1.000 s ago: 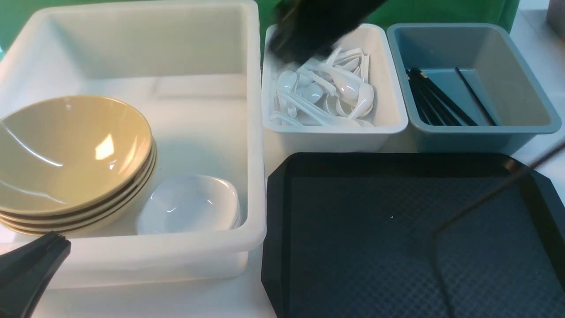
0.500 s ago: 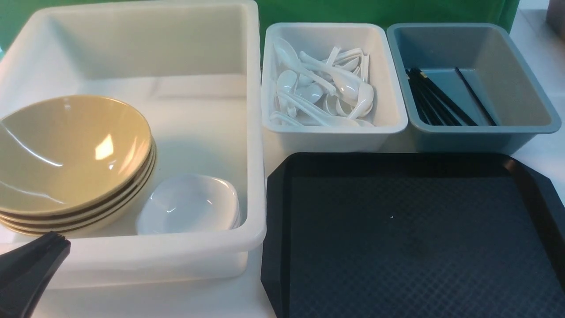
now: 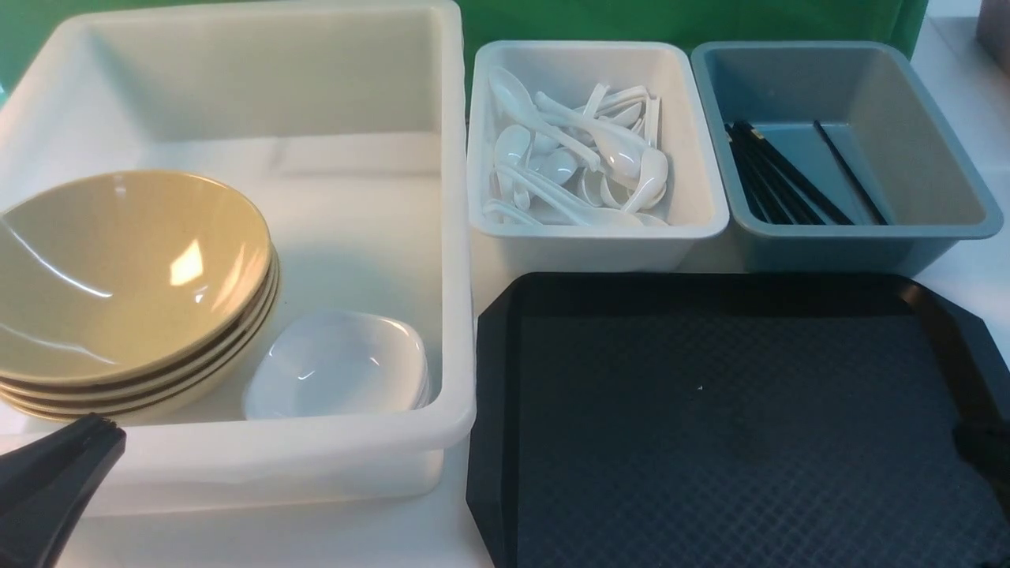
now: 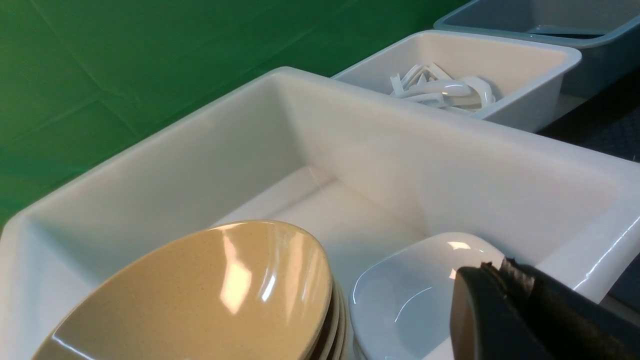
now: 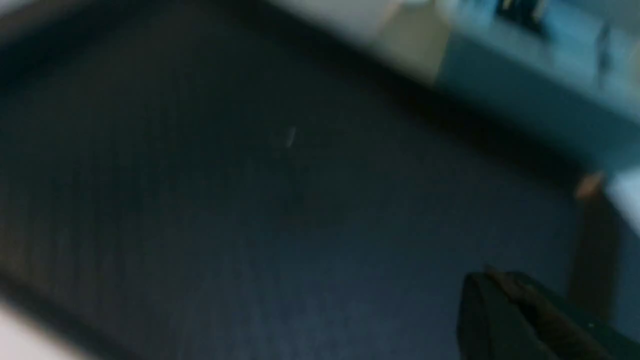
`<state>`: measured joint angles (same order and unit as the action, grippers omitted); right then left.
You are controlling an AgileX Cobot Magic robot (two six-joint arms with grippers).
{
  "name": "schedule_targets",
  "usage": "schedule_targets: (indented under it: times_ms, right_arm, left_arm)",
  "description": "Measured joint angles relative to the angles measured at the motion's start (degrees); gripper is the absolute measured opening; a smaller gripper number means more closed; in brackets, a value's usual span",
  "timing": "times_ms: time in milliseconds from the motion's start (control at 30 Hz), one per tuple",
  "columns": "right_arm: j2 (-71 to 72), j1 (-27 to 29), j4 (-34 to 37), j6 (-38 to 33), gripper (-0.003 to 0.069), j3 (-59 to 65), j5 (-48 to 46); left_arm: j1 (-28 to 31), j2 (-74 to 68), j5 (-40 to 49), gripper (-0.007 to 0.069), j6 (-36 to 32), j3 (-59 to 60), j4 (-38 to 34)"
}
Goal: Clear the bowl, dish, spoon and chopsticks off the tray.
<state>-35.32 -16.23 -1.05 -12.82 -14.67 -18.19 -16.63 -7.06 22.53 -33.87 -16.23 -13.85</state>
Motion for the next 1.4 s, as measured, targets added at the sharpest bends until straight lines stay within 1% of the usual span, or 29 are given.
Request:
schedule_targets:
  times_ms: [133,233,367,467,567,667,800,833,867,933,967,1100,1400]
  right_arm:
    - [0.00,0.00,0.00,1.04,0.0036,5.54,-0.12]
    - [0.00,0.00,0.00,1.20,0.0038,7.32,-0.07]
    - [3.33,0.54,-0.06,2.76,0.0038,9.46,3.86]
    - [8.88,2.59,-0.06,2.92,0.0038,12.36,9.39]
    - [16.72,6.02,-0.06,4.23,0.0039,15.87,17.06]
    - [25.09,9.67,-0.06,7.42,0.0041,16.20,18.75]
    - [33.81,14.71,-0.67,10.14,0.0042,16.26,15.08]
    - [34.64,15.17,-1.00,10.19,0.0042,16.26,14.50]
    - [35.54,16.55,-3.08,10.65,0.0043,16.26,11.88]
    - [35.82,17.05,-4.56,12.01,0.0045,16.26,9.90]
    - [35.92,17.06,-5.71,15.40,0.0045,16.26,7.13]
    - [35.92,16.36,-6.41,22.40,0.0045,16.26,1.20]
    - [35.99,16.21,-6.49,23.27,0.0045,16.26,-0.10]
  left_arm:
    - [0.00,0.00,0.00,-0.0008,0.00,0.00,0.00]
    - [0.00,0.00,0.00,-0.0008,0.00,0.00,0.00]
    - [0.00,0.00,0.00,-0.0008,0.04,0.00,0.00]
    - [0.00,0.00,0.01,-0.0008,0.04,0.00,0.00]
    - [0.00,0.00,0.01,-0.0008,0.04,0.00,0.00]
    - [0.00,0.00,0.01,-0.0008,0.04,0.00,0.00]
    - [0.00,0.00,0.01,-0.0008,0.04,0.00,0.00]
    - [0.00,0.00,0.01,-0.0008,0.04,0.00,0.00]
    - [0.00,0.00,0.01,-0.0008,0.04,0.00,0.00]
    - [0.00,0.00,0.01,-0.0008,0.04,0.00,0.00]
    - [0.00,0.00,0.01,-0.0008,0.04,0.00,0.00]
    - [0.00,0.00,0.01,-0.0008,0.04,0.00,0.00]
    - [0.00,0.00,0.11,-0.0008,0.04,0.00,0.00]
